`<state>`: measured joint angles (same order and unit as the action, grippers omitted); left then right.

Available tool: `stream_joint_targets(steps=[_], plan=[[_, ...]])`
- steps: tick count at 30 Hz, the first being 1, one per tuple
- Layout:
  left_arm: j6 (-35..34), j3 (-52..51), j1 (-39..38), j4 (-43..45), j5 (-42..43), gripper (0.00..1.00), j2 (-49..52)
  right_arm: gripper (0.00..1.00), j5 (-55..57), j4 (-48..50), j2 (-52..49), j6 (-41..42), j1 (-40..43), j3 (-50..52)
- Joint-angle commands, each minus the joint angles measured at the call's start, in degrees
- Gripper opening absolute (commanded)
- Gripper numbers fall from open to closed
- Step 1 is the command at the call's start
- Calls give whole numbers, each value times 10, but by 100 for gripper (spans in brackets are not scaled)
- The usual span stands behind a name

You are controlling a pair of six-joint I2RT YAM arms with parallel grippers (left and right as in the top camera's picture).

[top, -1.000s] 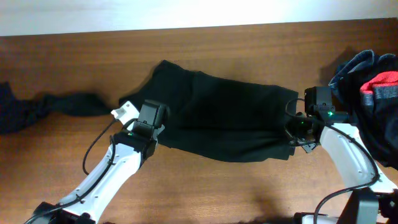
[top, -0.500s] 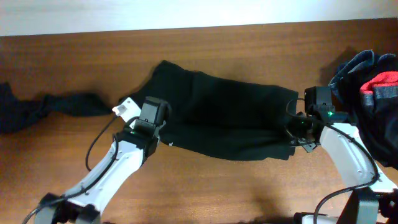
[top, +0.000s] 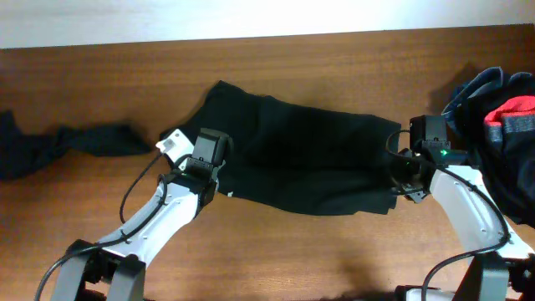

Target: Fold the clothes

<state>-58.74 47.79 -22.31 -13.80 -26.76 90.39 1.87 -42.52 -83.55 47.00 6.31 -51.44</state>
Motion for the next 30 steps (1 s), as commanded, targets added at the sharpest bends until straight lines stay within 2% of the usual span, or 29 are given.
stream_joint_targets(steps=[1,4,5,10,12,18,25,30], plan=[[6,9,3,3,-23,65,5,68,18,6,-2,-3,-3,-6],[32,9,4,10,-33,95,5,70,18,9,-2,-3,-3,-6],[57,9,4,18,-31,99,5,70,18,10,-2,-4,-3,-6],[161,29,4,20,-28,99,5,72,12,23,-2,-65,-3,-12],[183,46,4,3,-19,99,5,73,2,21,-2,-82,-3,-19],[228,107,5,-53,27,99,5,98,-44,12,-2,-162,-3,-45],[424,209,5,-133,109,99,5,99,-100,-78,-2,-340,-3,-135],[487,322,20,-244,161,99,7,99,-98,-134,-2,-359,-3,-226]])
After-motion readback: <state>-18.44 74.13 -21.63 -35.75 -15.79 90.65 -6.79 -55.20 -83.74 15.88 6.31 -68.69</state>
